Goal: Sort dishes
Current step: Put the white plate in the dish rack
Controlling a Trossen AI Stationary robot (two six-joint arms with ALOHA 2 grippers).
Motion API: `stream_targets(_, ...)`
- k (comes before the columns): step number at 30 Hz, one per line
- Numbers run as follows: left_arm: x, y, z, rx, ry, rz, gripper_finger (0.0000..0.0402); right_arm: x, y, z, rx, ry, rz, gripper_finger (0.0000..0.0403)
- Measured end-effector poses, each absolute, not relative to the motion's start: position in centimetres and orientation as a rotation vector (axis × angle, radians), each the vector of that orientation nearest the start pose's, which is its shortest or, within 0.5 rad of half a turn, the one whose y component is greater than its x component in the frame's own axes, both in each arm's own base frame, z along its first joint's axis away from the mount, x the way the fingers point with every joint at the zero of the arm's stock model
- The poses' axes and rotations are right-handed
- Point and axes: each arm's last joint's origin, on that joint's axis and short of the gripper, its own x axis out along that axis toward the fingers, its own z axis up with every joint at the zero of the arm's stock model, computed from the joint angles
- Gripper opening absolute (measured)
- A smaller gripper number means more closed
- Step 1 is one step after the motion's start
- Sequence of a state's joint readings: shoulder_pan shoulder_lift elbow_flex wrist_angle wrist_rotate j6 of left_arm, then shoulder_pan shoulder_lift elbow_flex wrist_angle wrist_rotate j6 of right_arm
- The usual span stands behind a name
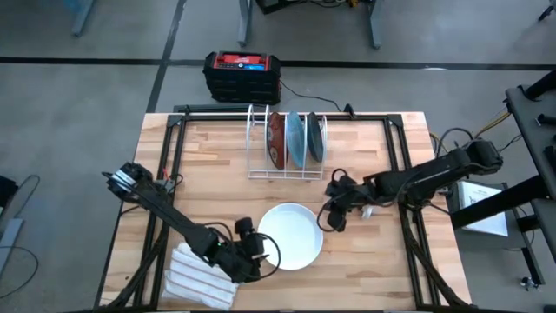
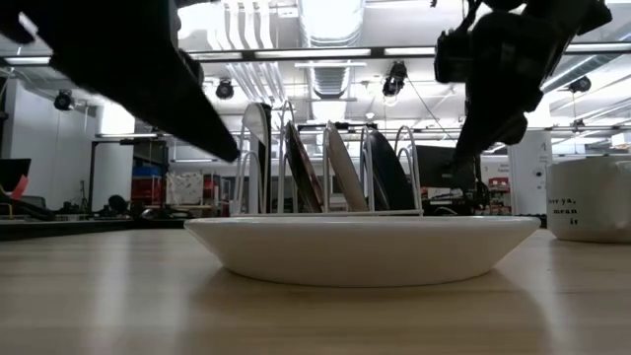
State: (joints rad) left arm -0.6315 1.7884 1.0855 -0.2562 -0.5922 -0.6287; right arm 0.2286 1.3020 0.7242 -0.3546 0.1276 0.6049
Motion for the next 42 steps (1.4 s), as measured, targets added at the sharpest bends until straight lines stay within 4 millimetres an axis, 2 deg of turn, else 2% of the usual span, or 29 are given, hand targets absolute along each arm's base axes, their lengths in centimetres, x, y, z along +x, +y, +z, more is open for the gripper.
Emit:
stream_targets(4, 29.8, -19.8, 16.2, -0.065, 0.765, 0.227, 0.0231, 24.5, 5.3, 18.8, 0.410, 0.931, -0.203, 0.0021)
stream_targets(7, 30.0, -20.0, 15.8, -0.078, 0.764, 0.235, 0.0231, 25.0, 5.5, 18.0, 0.410, 0.945, -0.205, 0.0038)
stream_targets(17, 30.3, -20.1, 14.5, -0.095, 0.778, 0.256, 0.0231, 26.3, 5.8, 16.2, 0.454, 0.962, -0.211, 0.0146)
stream_targets(23, 30.3, -20.2, 13.8, -0.098, 0.791, 0.270, 0.0231, 27.3, 6.2, 14.7, 0.480, 0.972, -0.174, 0.0190)
stream_targets(34, 30.5, -20.2, 12.9, -0.117, 0.786, 0.297, 0.0231, 28.2, 6.4, 12.7, 0.497, 0.992, -0.170, 0.0231)
stream_targets(42, 30.5, -20.2, 12.9, -0.114, 0.784, 0.300, 0.0231, 28.9, 6.6, 11.9, 0.513, 0.970, -0.151, 0.0235)
